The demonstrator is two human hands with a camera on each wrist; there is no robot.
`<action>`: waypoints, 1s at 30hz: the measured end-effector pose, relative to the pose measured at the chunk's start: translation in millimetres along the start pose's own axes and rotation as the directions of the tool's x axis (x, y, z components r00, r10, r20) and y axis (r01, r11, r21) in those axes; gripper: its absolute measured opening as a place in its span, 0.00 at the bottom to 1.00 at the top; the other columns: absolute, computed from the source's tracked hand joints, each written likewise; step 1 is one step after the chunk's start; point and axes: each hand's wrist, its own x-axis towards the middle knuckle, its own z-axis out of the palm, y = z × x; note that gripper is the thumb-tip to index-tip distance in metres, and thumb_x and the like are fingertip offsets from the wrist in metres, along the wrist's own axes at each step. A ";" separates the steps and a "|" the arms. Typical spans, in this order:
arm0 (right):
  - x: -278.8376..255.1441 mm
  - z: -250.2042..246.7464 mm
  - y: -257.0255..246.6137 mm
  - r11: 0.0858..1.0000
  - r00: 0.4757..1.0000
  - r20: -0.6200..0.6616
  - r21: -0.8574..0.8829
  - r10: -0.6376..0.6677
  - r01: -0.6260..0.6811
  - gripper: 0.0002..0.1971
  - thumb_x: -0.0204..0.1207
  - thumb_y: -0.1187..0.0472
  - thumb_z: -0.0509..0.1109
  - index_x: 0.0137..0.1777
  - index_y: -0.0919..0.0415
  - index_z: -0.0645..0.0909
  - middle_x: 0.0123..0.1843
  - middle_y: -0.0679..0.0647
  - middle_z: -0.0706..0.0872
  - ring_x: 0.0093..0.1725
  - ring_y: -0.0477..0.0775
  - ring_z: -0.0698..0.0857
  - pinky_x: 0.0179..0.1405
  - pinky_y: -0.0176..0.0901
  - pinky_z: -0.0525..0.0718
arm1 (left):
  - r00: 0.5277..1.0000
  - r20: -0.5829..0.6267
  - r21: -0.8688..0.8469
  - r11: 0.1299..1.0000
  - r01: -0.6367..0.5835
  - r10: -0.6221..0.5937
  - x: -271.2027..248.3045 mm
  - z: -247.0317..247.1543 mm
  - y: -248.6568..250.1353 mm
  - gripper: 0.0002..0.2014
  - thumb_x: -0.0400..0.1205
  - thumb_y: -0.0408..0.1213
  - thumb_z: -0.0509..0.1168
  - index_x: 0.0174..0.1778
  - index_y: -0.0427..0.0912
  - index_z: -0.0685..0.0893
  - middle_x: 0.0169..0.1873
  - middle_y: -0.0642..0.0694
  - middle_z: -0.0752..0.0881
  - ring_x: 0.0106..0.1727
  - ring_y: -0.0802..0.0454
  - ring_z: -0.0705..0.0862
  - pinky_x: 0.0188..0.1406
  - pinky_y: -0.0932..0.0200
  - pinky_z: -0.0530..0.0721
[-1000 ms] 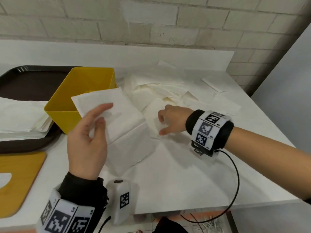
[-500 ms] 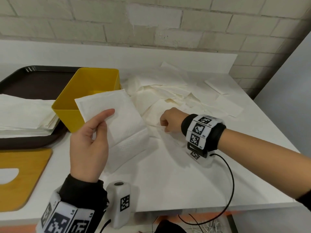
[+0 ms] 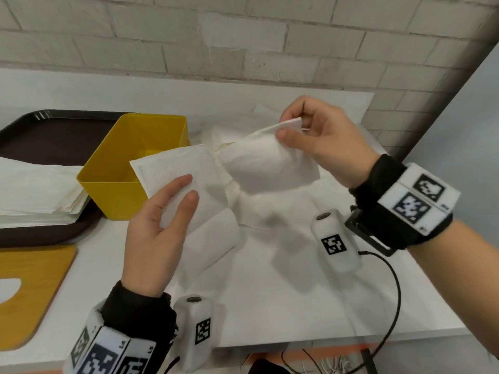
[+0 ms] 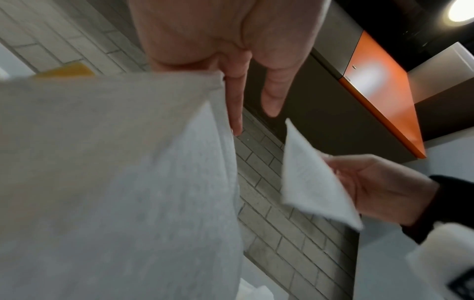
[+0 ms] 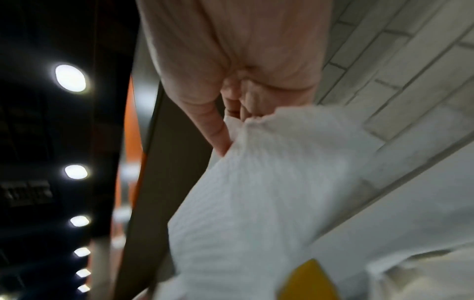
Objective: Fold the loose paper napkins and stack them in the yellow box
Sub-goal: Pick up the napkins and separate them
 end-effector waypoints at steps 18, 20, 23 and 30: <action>-35.1 30.6 -6.2 0.937 0.971 0.068 0.255 0.229 -0.239 0.08 0.80 0.68 0.62 0.41 0.59 0.78 0.28 0.50 0.82 0.26 0.46 0.79 0.22 0.36 0.80 | 0.998 0.002 -0.295 0.954 0.060 -0.062 -5.4 15.4 5.1 0.09 0.71 0.46 0.65 0.33 0.59 0.91 0.36 0.61 0.90 0.40 0.64 0.88 0.38 0.70 0.85; -38.2 28.8 -4.8 0.939 0.969 0.097 0.240 0.228 -0.245 0.07 0.78 0.70 0.64 0.42 0.60 0.81 0.36 0.53 0.84 0.33 0.48 0.82 0.25 0.42 0.86 | 0.998 -0.025 -0.288 0.956 0.054 -0.063 -4.7 14.5 5.1 0.08 0.73 0.44 0.65 0.36 0.54 0.90 0.36 0.61 0.90 0.40 0.64 0.88 0.38 0.71 0.84; -41.2 31.0 -0.6 0.944 0.969 0.086 0.223 0.230 -0.244 0.07 0.75 0.72 0.67 0.46 0.59 0.80 0.45 0.53 0.83 0.38 0.53 0.83 0.30 0.46 0.89 | 0.996 -0.050 -0.272 0.961 0.051 -0.067 -5.1 14.7 6.0 0.08 0.75 0.46 0.63 0.42 0.53 0.87 0.38 0.62 0.90 0.42 0.63 0.88 0.40 0.70 0.84; -46.7 37.1 8.0 0.983 0.992 0.046 -0.144 0.117 -0.109 0.04 0.73 0.60 0.73 0.41 0.50 0.84 0.55 0.45 0.81 0.61 0.51 0.78 0.64 0.31 0.70 | 0.996 -0.061 -0.262 0.964 0.049 -0.067 -6.5 15.8 7.5 0.09 0.80 0.44 0.60 0.47 0.49 0.87 0.44 0.62 0.89 0.46 0.63 0.87 0.43 0.72 0.83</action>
